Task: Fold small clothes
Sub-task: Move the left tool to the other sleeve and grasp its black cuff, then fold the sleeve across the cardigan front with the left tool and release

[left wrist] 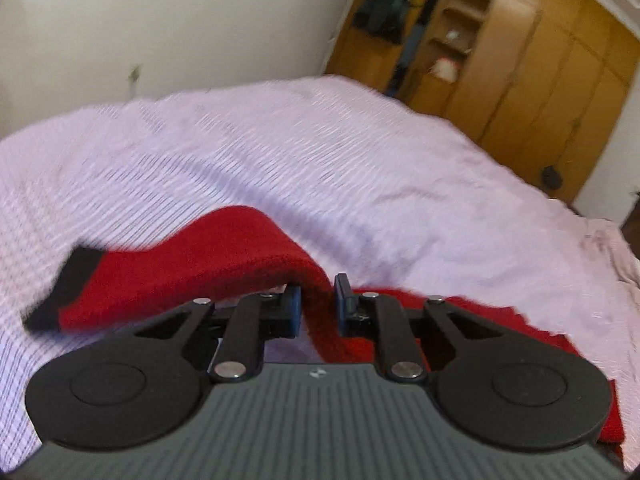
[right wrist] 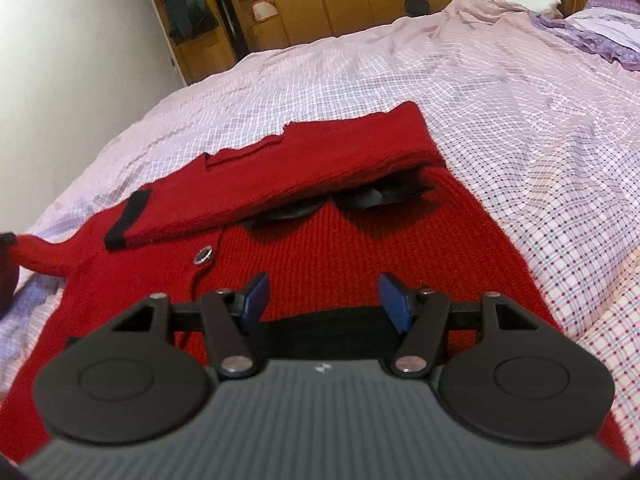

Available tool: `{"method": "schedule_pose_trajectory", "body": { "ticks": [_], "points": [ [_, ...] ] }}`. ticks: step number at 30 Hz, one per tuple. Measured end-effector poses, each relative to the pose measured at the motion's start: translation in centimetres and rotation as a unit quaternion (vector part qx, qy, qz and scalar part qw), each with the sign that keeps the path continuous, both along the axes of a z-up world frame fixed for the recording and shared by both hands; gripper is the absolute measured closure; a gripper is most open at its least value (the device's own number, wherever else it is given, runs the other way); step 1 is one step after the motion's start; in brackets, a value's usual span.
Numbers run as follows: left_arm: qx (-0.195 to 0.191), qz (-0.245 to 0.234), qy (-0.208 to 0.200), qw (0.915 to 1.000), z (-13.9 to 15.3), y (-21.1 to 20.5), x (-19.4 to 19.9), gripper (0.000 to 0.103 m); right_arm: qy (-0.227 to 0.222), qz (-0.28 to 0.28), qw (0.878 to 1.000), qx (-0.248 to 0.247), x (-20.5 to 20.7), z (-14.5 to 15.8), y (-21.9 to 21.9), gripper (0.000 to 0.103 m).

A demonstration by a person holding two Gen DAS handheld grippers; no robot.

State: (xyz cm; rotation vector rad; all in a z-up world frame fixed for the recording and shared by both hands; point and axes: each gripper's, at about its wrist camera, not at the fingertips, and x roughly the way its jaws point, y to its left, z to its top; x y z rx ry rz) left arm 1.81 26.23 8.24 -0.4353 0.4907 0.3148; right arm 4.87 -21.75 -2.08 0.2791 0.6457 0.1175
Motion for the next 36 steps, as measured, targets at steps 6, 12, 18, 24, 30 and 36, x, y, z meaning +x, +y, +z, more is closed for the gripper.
{"method": "schedule_pose_trajectory", "body": {
  "ticks": [6, 12, 18, 24, 30, 36],
  "points": [
    [0.024, -0.042, -0.04, 0.998, 3.1, -4.2, 0.5, 0.086, -0.012, -0.014, 1.0, 0.009, -0.1, 0.7, -0.7, 0.04],
    [0.023, -0.088, -0.066, 0.9936, 5.2, -8.2, 1.6, 0.086, -0.02, -0.023, 0.999, 0.017, -0.3, 1.1, -1.2, 0.04],
    [0.029, -0.136, -0.076, 0.9874, 5.9, -12.6, 3.2, 0.086, -0.026, -0.035, 0.999, 0.026, -0.3, 1.3, -1.8, 0.04],
    [0.032, -0.187, -0.057, 0.9802, 4.5, -17.2, 5.4, 0.086, -0.03, -0.042, 0.998, 0.031, 0.0, 1.3, -2.5, 0.04],
    [0.052, -0.229, -0.021, 0.9719, 1.2, -21.2, 6.6, 0.086, -0.025, -0.047, 0.998, 0.036, 0.4, 0.7, -3.1, 0.04],
    [0.043, -0.259, 0.03, 0.9645, -3.6, -23.2, 8.7, 0.086, -0.014, -0.051, 0.998, 0.043, 1.0, -0.1, -3.8, 0.04]
  ]
}}
